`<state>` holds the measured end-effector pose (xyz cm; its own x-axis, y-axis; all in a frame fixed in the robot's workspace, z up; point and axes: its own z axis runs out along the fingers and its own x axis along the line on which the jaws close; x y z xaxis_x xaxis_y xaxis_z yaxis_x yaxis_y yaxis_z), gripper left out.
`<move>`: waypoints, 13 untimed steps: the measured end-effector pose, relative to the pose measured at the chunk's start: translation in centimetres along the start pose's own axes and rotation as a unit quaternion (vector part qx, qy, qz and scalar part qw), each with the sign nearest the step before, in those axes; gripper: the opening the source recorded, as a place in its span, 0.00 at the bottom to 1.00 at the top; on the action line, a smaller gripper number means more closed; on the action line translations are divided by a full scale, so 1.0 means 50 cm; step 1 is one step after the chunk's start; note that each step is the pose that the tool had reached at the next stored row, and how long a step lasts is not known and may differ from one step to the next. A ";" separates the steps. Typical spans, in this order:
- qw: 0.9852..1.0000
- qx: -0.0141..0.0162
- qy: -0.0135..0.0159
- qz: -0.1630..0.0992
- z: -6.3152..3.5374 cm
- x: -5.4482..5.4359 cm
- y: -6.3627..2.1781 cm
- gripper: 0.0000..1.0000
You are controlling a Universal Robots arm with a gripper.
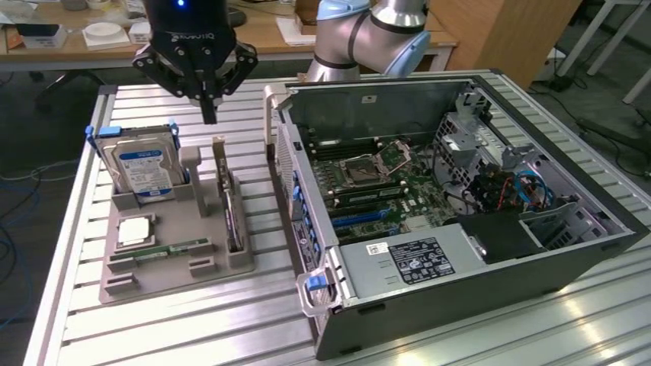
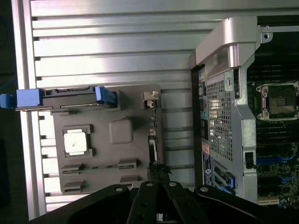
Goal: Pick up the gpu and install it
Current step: 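Pick up the gpu and move the gpu toward the slot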
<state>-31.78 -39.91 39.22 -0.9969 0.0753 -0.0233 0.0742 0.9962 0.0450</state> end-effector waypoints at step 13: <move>1.000 0.000 0.000 0.000 0.000 0.003 -0.005 0.10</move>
<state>-31.97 -40.16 39.21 -0.9969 0.0754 -0.0233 0.0743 0.9962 0.0446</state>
